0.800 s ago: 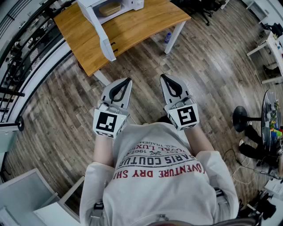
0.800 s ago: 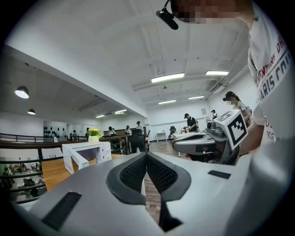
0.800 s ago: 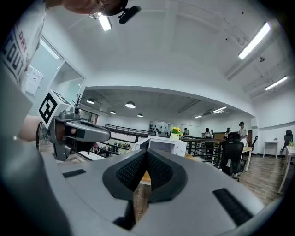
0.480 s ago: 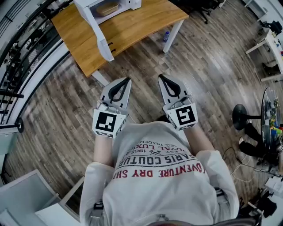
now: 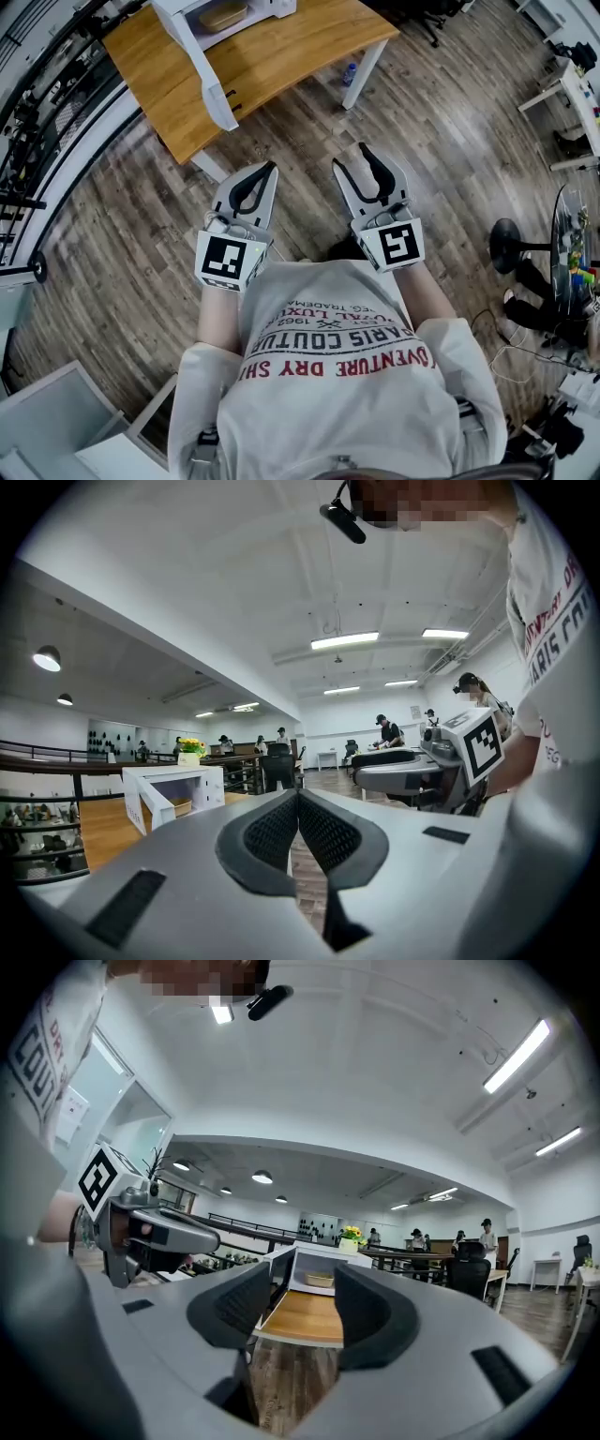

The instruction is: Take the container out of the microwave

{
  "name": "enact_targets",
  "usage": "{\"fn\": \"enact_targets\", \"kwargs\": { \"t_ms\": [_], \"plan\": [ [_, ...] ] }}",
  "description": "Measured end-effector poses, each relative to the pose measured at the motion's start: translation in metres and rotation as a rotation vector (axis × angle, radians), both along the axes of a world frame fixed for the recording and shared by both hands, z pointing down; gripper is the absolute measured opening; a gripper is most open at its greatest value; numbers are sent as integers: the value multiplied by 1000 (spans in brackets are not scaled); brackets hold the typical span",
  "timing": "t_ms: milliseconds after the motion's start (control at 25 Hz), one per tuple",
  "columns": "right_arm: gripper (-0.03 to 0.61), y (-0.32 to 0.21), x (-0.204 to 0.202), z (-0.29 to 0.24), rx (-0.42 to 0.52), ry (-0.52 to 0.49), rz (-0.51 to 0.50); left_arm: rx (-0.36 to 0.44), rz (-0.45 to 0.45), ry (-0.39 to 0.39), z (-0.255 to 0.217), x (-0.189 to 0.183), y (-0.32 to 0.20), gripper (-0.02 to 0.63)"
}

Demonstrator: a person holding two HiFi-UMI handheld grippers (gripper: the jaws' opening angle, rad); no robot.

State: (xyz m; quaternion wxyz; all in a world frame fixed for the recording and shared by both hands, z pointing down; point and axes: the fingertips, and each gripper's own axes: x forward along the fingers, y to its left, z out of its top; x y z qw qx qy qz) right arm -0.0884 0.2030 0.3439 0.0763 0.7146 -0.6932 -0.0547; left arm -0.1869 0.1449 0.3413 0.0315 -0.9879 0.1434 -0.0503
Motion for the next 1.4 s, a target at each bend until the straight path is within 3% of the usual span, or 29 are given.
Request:
{"fn": "enact_targets", "kwargs": {
  "t_ms": [40,320,520,840,1040,1200,1400],
  "plan": [
    [224,-1,4,-1,0,0,3,-2,-6,1,-1,0,-2,17],
    [224,-22,40,8,-22,-60,-2,-15,-74,-11,4,11,-22,17],
    [224,-54,69,22,-54,-50,-82,-32,-149,-27,14,32,-47,17],
    [224,-122,144,40,-112,-71,-212,-45,-281,-93,35,103,-102,17],
    [222,-172,205,41,-132,-88,-322,-65,-356,-53,28,164,-133,17],
    [222,-211,247,44,-144,-90,-403,-45,-412,-73,32,210,-159,17],
    [222,-250,279,41,-164,-77,-502,-41,-525,-75,28,237,-188,17]
  ]
}}
